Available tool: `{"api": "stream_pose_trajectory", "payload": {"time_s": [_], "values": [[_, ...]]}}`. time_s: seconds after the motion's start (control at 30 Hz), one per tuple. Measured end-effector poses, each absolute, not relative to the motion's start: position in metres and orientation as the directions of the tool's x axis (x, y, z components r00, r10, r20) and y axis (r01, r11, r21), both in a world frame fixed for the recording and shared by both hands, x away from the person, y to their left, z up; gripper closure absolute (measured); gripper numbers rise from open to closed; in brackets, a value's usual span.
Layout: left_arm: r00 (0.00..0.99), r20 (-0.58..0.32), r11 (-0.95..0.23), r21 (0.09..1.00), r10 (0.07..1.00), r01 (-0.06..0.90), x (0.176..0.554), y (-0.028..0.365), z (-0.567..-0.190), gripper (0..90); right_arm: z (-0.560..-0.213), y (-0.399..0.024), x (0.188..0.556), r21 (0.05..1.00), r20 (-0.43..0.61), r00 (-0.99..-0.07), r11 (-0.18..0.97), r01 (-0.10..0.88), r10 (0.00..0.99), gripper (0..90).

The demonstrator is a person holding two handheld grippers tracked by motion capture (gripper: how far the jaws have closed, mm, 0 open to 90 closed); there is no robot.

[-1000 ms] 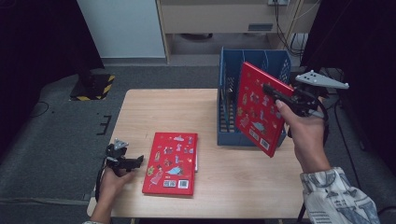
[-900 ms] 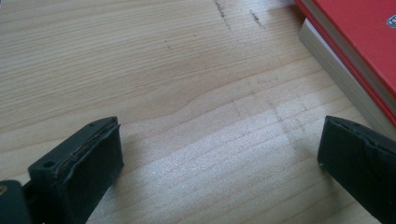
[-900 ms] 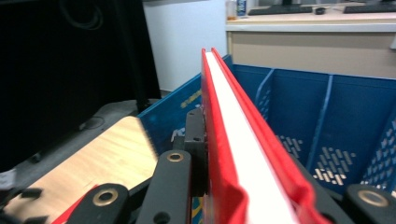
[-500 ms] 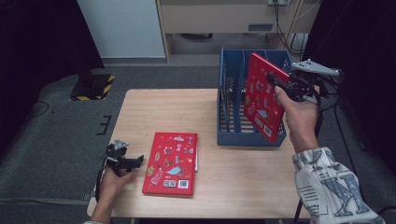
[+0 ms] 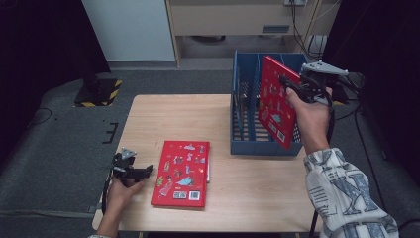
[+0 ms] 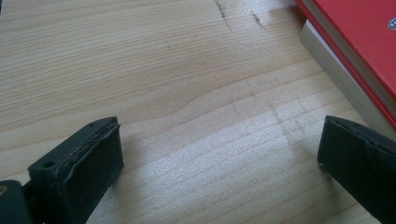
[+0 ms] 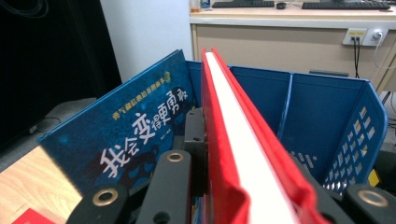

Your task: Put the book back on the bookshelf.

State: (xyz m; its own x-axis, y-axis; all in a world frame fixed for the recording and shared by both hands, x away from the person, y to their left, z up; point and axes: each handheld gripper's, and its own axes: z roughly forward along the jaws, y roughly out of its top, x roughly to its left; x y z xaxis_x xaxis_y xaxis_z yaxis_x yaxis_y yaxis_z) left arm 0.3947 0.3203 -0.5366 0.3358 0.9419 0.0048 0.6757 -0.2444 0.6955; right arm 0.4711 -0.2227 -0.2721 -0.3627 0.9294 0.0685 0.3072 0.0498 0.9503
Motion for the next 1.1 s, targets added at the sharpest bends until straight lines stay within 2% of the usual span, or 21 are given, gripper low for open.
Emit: {"api": "stream_pose_trajectory", "payload": {"time_s": [0.5, 1.1], "values": [[0.336, 0.005, -0.244, 0.695, 0.942, 0.676, 0.395, 0.320, -0.537, 0.0, -0.273, -0.218, 0.494, 0.952, 0.082, -0.331, 0.025, 0.306, 0.940, 78.7], [0.334, 0.003, -0.242, 0.697, 0.943, 0.675, 0.395, 0.320, -0.537, 0.0, -0.284, -0.203, 0.510, 0.952, 0.042, -0.288, 0.049, 0.301, 0.957, 78.7]]}}
